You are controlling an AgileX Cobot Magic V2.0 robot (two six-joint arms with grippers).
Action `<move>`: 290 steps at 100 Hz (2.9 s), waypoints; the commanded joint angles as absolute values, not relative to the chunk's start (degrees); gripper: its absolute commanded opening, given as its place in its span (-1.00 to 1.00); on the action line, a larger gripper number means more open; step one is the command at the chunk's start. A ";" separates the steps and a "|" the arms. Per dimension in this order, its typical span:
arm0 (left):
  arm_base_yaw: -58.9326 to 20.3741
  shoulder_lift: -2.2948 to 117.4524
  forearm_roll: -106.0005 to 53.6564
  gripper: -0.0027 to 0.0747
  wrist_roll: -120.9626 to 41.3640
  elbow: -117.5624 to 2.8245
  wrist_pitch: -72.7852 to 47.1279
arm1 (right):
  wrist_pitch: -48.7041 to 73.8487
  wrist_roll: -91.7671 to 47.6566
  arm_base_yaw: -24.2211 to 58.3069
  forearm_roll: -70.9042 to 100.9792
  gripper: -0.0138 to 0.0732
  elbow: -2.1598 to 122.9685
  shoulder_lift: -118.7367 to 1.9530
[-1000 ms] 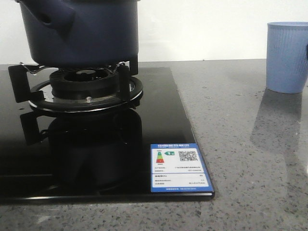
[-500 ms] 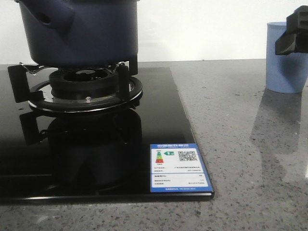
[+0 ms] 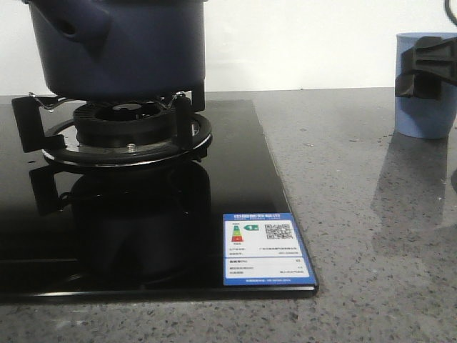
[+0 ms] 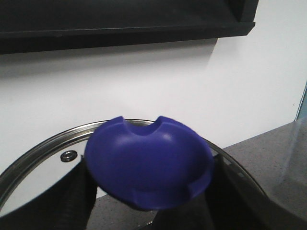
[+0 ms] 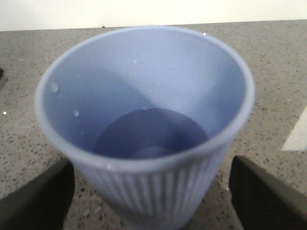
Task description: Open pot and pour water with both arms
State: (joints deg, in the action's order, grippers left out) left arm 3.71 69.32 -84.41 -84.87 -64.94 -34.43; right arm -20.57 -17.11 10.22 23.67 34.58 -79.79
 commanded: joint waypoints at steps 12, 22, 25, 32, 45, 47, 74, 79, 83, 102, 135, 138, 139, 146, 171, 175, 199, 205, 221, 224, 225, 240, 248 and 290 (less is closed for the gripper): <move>3.74 67.35 -88.84 0.03 -85.20 -67.31 -33.95 | -25.20 -17.08 10.13 22.33 0.59 38.30 -80.92; 3.74 67.35 -88.84 0.03 -85.20 -67.31 -33.95 | -25.20 -17.08 10.13 22.33 0.36 38.54 -80.96; 3.74 67.35 -88.84 0.03 -85.20 -67.31 -33.95 | -25.08 -17.08 10.13 22.33 0.29 38.54 -80.96; 3.74 67.35 -88.84 0.03 -85.20 -67.31 -33.95 | -24.85 -17.08 10.13 22.33 0.12 38.54 -80.96; 3.74 67.35 -88.84 0.03 -85.20 -67.31 -33.95 | -24.73 -17.08 10.13 22.33 0.05 38.54 -80.96; 3.74 67.35 -88.84 0.03 -85.20 -67.31 -33.95 | -24.73 -17.08 10.13 22.05 0.05 38.54 -80.96; 3.74 67.35 -88.84 0.03 -85.20 -67.31 -33.50 | -19.79 -17.08 10.53 15.38 0.05 40.40 -76.23; 3.74 67.35 -88.84 0.03 -85.20 -67.31 -33.37 | -15.57 -17.08 10.53 14.41 0.05 42.20 -75.20; 3.74 67.35 -88.84 0.03 -85.20 -67.31 -32.94 | -12.92 -17.08 10.53 13.95 0.05 43.78 -74.71; 3.74 67.35 -88.62 0.03 -85.20 -67.31 -32.32 | 2.17 -17.19 11.27 12.43 0.05 55.33 -73.84; 3.74 67.35 -88.62 0.03 -85.20 -67.31 -30.53 | 16.59 -24.39 21.65 6.14 0.05 72.75 -76.26; 3.74 67.35 -88.62 0.03 -85.20 -67.31 -30.53 | 17.84 -24.66 22.58 5.20 0.05 74.03 -76.86; 3.74 67.35 -88.62 0.03 -85.20 -67.31 -30.53 | 18.12 -24.66 23.04 4.64 0.05 74.33 -77.05; 3.74 67.35 -88.62 0.03 -85.20 -67.31 -30.53 | 20.52 -24.66 25.25 1.37 0.05 77.42 -78.80; 3.74 67.35 -88.62 0.03 -85.20 -67.31 -30.53 | 29.27 -24.66 31.92 -11.34 0.05 88.01 -86.25; 3.74 67.35 -88.62 0.03 -85.20 -67.31 -30.53 | 30.23 -24.66 32.85 -13.47 0.05 89.32 -87.36; 3.74 67.35 -88.62 0.03 -85.20 -67.31 -30.53 | 31.34 -24.66 37.00 -25.97 0.05 92.45 -90.94; 3.74 67.35 -88.62 0.03 -85.20 -67.31 -30.53 | 31.08 -24.66 37.72 -30.19 0.05 92.45 -91.52; 3.74 67.35 -88.62 0.03 -85.20 -67.31 -30.53 | 30.63 -24.66 38.51 -38.37 0.05 92.45 -92.50; 3.74 67.35 -88.62 0.03 -85.20 -67.31 -30.53 | 30.32 -24.66 38.50 -39.29 0.05 92.45 -92.59; 3.74 67.35 -88.62 0.03 -85.20 -67.31 -30.53 | 30.23 -24.66 38.50 -39.44 0.05 92.45 -92.62; 3.74 67.35 -88.62 0.03 -85.20 -67.31 -30.53 | 27.57 -24.66 38.50 -43.19 0.05 92.45 -93.07; 3.74 67.35 -88.62 0.03 -85.20 -67.31 -30.53 | 25.50 -24.66 38.50 -44.50 0.05 92.45 -93.15; 3.74 67.35 -88.62 0.03 -85.20 -67.31 -30.53 | 21.08 -24.66 38.50 -57.82 0.05 92.45 -93.28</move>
